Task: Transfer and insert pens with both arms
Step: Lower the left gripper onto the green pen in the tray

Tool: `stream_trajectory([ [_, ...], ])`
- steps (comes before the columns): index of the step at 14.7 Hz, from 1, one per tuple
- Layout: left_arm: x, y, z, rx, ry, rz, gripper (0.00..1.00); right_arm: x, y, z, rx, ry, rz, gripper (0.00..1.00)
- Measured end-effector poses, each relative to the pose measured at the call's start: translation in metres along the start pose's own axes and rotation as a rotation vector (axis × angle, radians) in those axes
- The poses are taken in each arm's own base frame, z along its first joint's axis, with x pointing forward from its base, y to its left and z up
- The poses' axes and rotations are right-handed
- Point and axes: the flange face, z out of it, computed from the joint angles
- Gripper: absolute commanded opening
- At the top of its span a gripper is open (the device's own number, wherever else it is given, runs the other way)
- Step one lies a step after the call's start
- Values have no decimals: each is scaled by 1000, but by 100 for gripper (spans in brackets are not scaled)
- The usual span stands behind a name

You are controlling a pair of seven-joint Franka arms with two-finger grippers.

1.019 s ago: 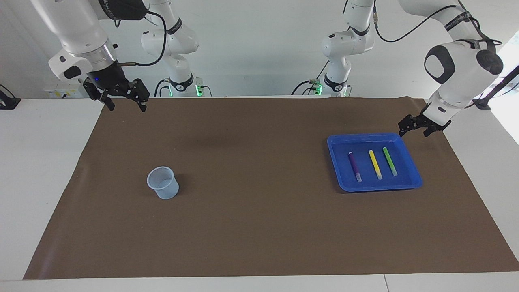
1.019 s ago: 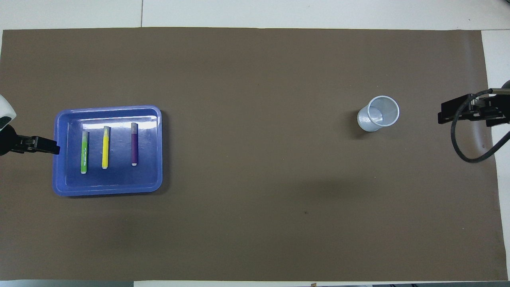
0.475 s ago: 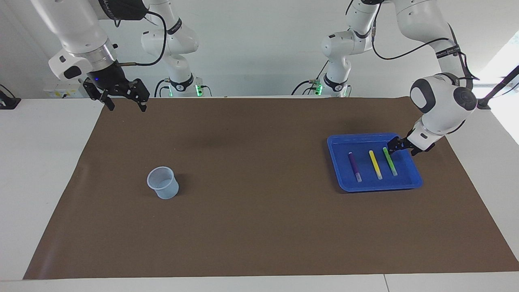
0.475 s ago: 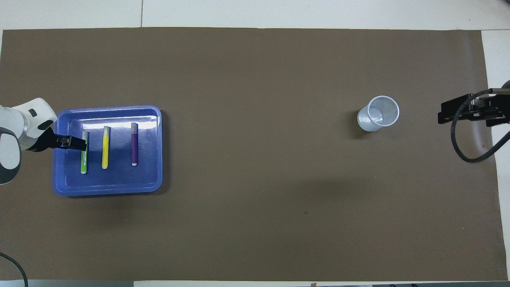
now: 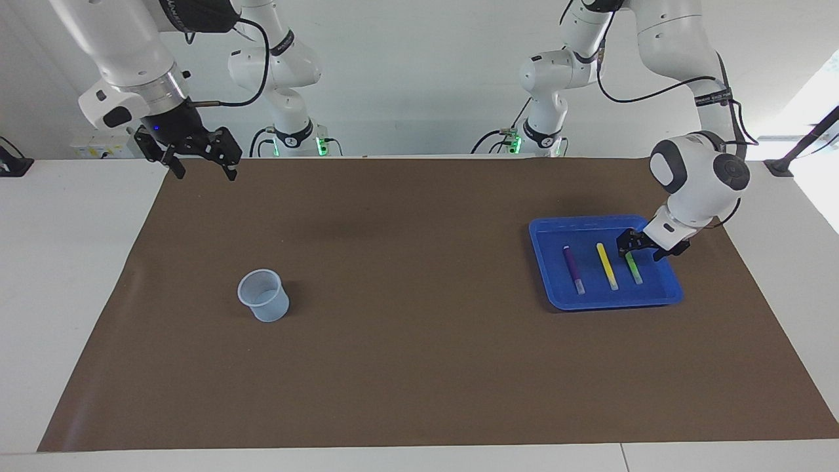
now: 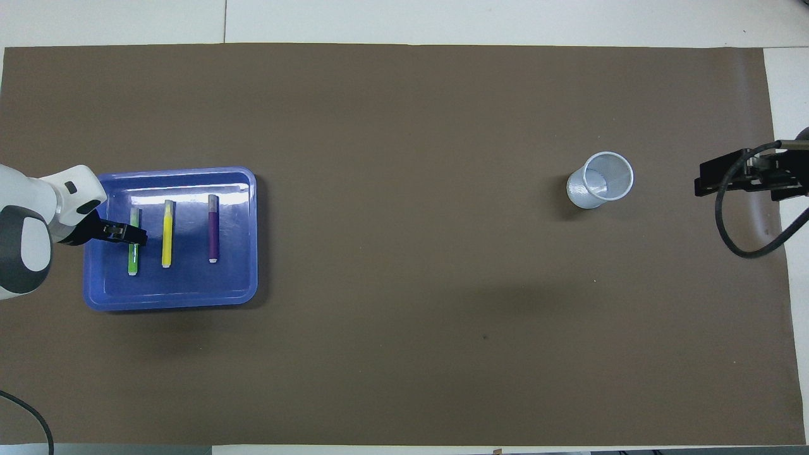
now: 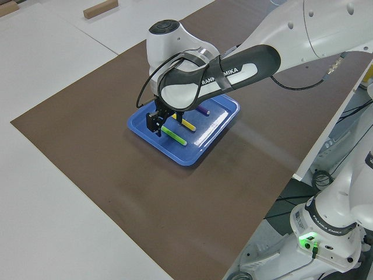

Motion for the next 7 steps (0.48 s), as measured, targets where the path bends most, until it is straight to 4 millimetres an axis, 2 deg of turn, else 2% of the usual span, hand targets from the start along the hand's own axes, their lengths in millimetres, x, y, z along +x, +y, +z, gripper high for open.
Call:
stream_trajectory([
  [3, 1, 0, 10, -6, -16, 1, 75, 0, 0, 0, 0, 0, 0, 100],
  [7, 2, -1, 10, -3, -9, 2, 73, 0, 0, 0, 0, 0, 0, 100],
])
